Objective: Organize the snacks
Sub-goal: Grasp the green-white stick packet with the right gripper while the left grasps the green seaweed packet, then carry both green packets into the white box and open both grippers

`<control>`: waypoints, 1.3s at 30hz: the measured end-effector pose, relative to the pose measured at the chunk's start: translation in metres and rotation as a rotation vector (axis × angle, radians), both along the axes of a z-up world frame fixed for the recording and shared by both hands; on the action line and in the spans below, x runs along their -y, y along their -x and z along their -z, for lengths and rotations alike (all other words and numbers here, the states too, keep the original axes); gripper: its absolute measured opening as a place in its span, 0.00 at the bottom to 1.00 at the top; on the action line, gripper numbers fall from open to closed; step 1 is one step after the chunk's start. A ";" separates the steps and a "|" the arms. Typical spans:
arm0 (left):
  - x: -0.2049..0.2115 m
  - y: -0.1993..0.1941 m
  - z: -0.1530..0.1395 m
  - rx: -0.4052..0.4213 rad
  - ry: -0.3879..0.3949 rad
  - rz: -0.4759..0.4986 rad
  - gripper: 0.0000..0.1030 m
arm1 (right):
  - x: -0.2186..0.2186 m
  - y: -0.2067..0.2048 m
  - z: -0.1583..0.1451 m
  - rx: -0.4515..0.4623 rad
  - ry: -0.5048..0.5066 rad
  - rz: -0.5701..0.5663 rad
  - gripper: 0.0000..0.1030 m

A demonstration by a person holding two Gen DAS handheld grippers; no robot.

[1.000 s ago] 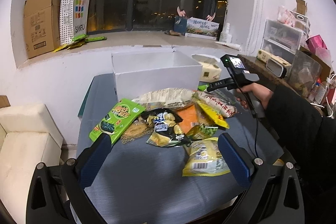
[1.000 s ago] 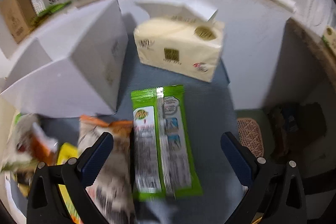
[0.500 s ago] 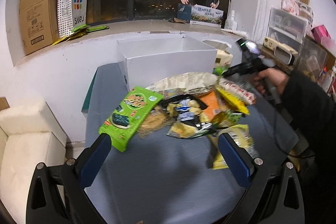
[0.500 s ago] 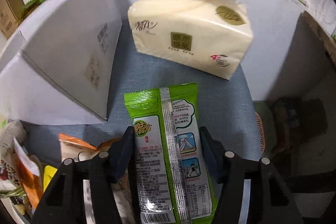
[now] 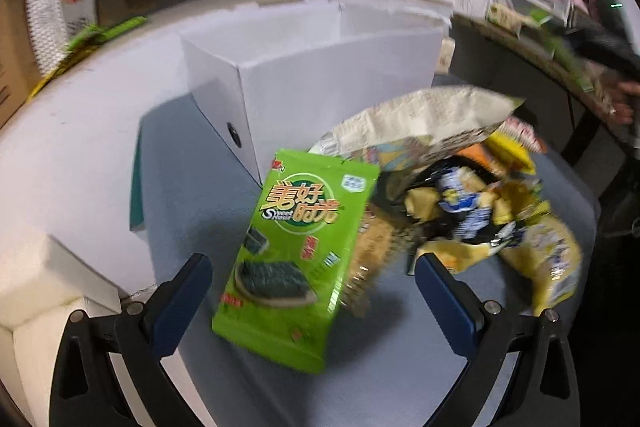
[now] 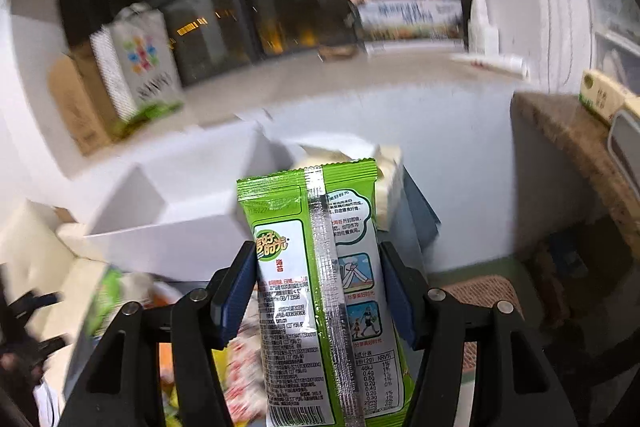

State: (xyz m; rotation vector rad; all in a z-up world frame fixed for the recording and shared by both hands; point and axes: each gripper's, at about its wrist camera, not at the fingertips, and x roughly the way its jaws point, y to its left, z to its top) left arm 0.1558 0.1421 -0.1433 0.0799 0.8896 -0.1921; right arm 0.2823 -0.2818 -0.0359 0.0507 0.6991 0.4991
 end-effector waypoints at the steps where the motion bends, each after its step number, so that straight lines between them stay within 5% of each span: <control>1: 0.000 -0.007 0.006 -0.016 -0.019 0.010 1.00 | 0.003 0.012 -0.005 0.013 -0.015 -0.008 0.62; 5: 0.000 -0.029 0.029 -0.097 -0.043 0.017 0.97 | 0.010 0.059 -0.016 0.042 -0.090 -0.049 0.62; 8: -0.003 -0.035 0.034 -0.117 0.003 -0.012 0.75 | 0.011 0.091 -0.017 0.050 -0.117 -0.069 0.62; 12: -0.008 -0.027 0.028 -0.103 0.077 -0.053 0.62 | 0.007 0.113 -0.006 0.034 -0.134 -0.084 0.62; 21: -0.007 0.018 -0.059 0.128 0.351 -0.213 0.61 | -0.046 0.111 0.003 0.004 -0.151 -0.170 0.62; 25: -0.006 -0.013 -0.111 0.255 0.414 -0.290 0.61 | -0.092 0.086 -0.011 -0.011 -0.168 -0.216 0.63; 29: -0.016 -0.072 -0.145 0.292 0.453 -0.351 0.61 | -0.149 0.031 -0.036 0.015 -0.145 -0.210 0.63; 34: -0.018 -0.151 -0.141 0.243 0.386 -0.404 0.62 | -0.208 -0.052 -0.051 -0.034 -0.132 -0.201 0.63; 39: -0.026 -0.188 -0.123 0.204 0.339 -0.442 0.62 | -0.237 -0.101 -0.045 -0.099 -0.071 -0.153 0.63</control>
